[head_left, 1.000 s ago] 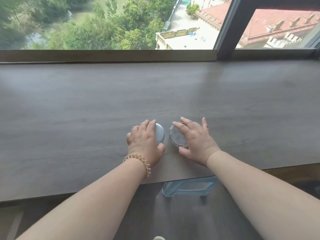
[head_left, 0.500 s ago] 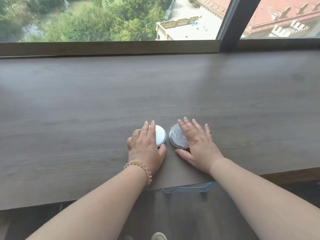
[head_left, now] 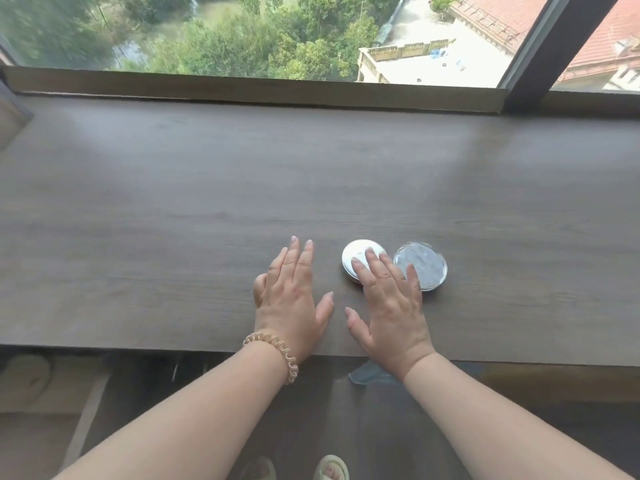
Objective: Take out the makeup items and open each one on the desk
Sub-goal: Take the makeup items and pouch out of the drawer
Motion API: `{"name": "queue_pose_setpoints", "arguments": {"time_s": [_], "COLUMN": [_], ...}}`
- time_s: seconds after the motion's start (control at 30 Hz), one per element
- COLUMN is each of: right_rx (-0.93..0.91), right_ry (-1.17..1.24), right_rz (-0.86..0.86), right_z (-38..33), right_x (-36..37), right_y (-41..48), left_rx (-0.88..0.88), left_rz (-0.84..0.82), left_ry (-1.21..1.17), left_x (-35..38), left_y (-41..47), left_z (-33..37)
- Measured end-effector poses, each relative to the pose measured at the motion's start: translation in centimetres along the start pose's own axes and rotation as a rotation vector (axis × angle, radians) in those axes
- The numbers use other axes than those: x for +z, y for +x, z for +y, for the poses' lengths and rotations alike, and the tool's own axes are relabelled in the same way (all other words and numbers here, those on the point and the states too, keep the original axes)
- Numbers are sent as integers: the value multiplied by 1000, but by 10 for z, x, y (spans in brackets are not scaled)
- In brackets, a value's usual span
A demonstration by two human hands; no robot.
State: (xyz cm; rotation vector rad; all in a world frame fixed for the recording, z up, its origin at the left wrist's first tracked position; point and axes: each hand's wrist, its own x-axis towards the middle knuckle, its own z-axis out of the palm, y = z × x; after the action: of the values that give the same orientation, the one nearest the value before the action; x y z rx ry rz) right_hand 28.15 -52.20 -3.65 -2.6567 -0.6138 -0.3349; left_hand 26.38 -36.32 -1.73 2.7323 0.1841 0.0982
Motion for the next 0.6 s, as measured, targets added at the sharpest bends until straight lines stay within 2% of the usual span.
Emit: {"name": "queue_pose_setpoints", "arguments": {"time_s": [0.2, 0.33, 0.6], "right_rx": [-173, -221, -284], "right_ry": [70, 103, 84], "right_rz": [-115, -178, -174], "right_z": [-98, -159, -293], "right_x": [24, 45, 107], "right_y": [-3, 2, -4], "left_rx": [-123, -193, -289], "left_rz": [11, 10, 74], "left_ry": [36, 82, 113], "left_x": [-45, -70, -115], "left_y": [-49, -70, -120], "left_z": [-79, -130, -282]}}
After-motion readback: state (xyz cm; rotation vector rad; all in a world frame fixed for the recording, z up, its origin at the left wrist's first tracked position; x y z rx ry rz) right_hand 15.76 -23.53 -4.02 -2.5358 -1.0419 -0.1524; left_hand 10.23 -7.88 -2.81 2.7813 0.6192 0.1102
